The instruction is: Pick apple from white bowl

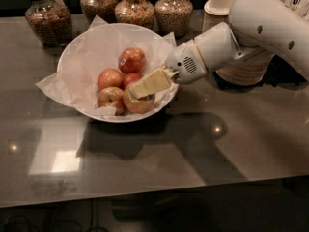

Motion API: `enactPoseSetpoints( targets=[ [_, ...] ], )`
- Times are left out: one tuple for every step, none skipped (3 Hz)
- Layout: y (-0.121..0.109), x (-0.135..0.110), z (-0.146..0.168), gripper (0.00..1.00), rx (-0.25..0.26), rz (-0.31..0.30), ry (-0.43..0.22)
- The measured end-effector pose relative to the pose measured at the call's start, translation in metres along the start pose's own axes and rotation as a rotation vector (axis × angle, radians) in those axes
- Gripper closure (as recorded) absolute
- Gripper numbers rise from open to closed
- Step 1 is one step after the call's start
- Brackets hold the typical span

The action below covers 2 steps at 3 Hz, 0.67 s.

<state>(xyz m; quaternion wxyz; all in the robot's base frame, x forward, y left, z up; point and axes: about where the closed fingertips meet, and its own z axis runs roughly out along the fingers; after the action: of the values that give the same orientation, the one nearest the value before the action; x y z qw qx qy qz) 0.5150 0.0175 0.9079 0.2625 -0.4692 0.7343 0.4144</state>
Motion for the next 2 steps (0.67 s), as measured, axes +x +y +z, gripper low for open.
enactPoseSetpoints(
  targets=[
    [0.008, -0.009, -0.015, 1.00, -0.031, -0.041, -0.062],
    [0.012, -0.024, -0.037, 1.00, -0.061, -0.098, -0.140]
  ],
)
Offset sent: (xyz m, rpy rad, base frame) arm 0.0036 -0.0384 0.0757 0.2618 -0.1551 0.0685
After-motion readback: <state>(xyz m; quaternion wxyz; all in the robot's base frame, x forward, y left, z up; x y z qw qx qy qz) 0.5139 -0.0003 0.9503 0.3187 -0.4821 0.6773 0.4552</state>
